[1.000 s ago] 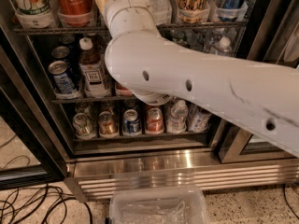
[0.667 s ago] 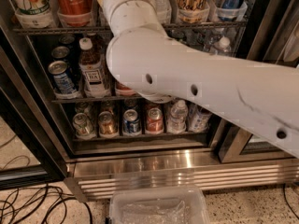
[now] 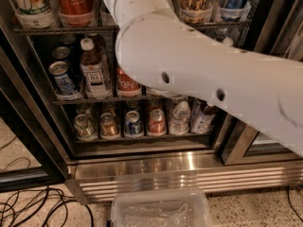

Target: Pick green can from top shelf of fridge

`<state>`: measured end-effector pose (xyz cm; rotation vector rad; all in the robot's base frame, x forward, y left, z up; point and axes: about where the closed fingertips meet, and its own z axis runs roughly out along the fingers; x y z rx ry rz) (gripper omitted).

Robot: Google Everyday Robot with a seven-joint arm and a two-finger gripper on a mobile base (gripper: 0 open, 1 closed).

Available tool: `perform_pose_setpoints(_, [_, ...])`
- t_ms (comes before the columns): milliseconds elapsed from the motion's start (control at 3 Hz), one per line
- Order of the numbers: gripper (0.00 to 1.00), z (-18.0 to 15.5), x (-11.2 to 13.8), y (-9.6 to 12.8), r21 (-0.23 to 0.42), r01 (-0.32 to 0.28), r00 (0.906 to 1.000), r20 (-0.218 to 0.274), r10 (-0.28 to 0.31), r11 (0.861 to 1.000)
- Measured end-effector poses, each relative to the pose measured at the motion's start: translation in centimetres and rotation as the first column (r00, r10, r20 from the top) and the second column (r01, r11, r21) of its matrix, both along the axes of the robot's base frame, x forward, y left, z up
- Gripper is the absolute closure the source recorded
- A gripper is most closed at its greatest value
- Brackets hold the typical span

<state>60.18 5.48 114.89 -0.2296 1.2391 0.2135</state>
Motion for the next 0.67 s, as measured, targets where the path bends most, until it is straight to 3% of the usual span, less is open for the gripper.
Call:
perform_pose_setpoints(333, [1.00,-3.5,-2.2,1.3,0.041,-0.107,0.9824,-0.150,0.112,0.993])
perform_pose_setpoints(667, [1.00,-6.5,-4.2,3.7,0.081,-0.225,0.9339,-0.267,0.238,0.971])
